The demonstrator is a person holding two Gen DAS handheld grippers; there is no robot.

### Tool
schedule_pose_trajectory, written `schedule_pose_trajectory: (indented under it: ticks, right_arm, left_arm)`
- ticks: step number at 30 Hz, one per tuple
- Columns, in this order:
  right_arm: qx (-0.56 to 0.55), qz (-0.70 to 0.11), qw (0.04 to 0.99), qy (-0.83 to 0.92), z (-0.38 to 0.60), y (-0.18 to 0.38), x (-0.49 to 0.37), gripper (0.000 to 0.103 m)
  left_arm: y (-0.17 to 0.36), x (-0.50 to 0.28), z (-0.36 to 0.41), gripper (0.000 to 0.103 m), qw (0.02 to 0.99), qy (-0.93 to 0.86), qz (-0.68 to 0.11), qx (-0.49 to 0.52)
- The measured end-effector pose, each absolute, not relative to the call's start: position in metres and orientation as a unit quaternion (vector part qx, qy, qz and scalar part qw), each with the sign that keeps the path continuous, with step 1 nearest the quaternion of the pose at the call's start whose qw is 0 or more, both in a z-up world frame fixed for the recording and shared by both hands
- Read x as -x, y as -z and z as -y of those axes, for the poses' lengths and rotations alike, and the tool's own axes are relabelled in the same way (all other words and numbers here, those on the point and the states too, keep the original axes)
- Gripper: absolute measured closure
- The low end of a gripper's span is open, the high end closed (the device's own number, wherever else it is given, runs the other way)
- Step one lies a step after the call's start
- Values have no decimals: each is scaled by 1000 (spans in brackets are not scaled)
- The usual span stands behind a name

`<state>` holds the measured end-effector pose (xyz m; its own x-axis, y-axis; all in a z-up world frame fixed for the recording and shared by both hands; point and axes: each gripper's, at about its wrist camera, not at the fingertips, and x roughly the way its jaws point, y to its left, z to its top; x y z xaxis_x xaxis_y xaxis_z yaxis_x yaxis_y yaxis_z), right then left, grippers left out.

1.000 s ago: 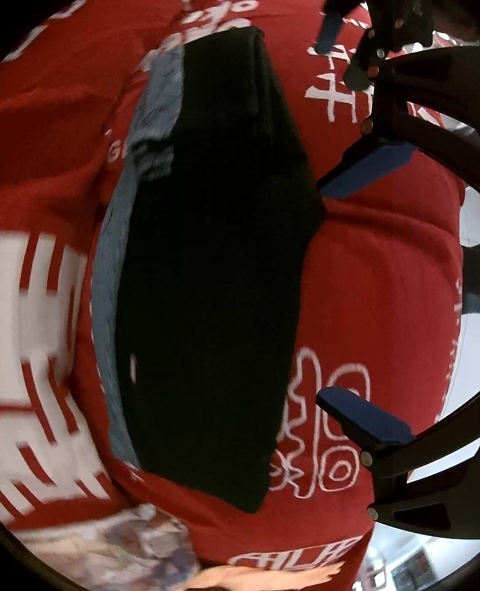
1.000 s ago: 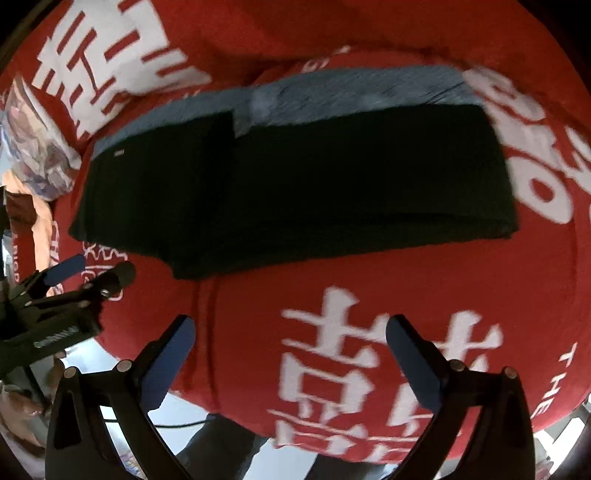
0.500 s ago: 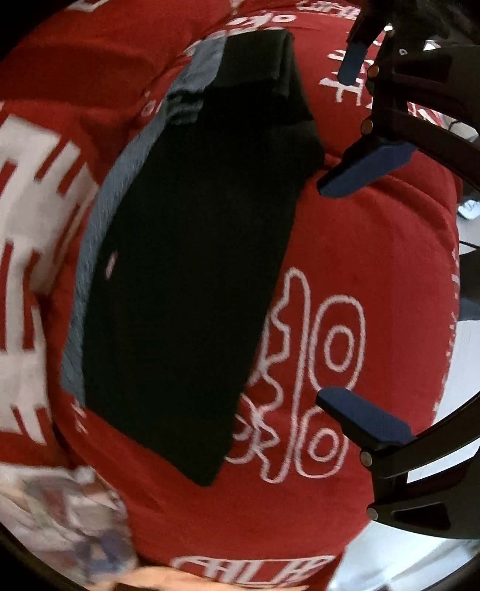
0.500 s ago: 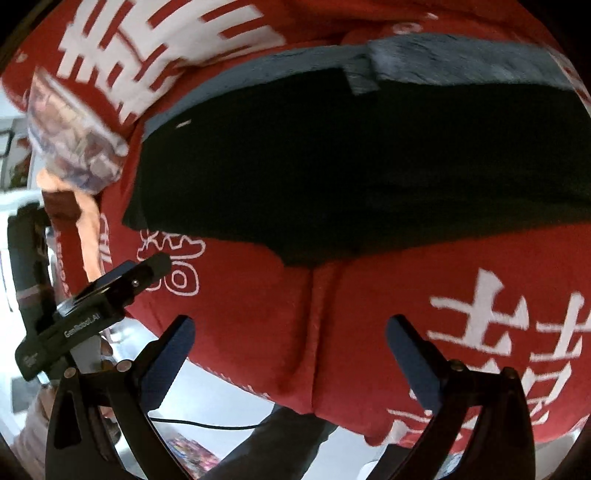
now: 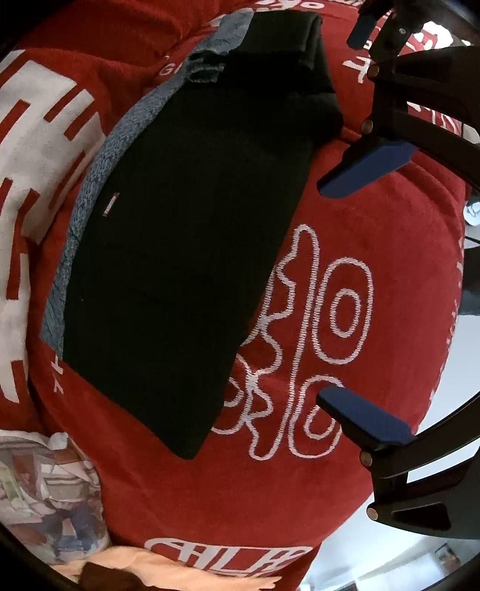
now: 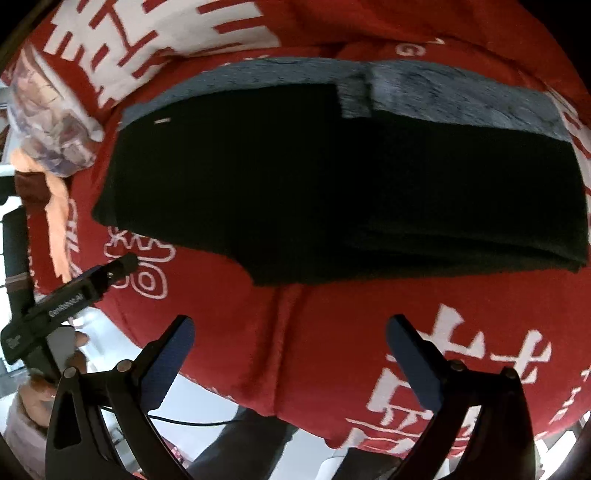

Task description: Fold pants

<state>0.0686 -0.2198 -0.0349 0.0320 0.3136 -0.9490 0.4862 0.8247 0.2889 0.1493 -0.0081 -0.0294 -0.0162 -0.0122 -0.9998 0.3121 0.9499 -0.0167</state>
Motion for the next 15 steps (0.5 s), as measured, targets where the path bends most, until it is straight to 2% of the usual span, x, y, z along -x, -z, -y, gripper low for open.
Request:
schedule_pose_trajectory:
  ticks: [15]
  right_arm:
    - [-282,-700,650,90,230,42,-62,0]
  left_arm:
    - [44,-156,20,1,689,99,-710,-110]
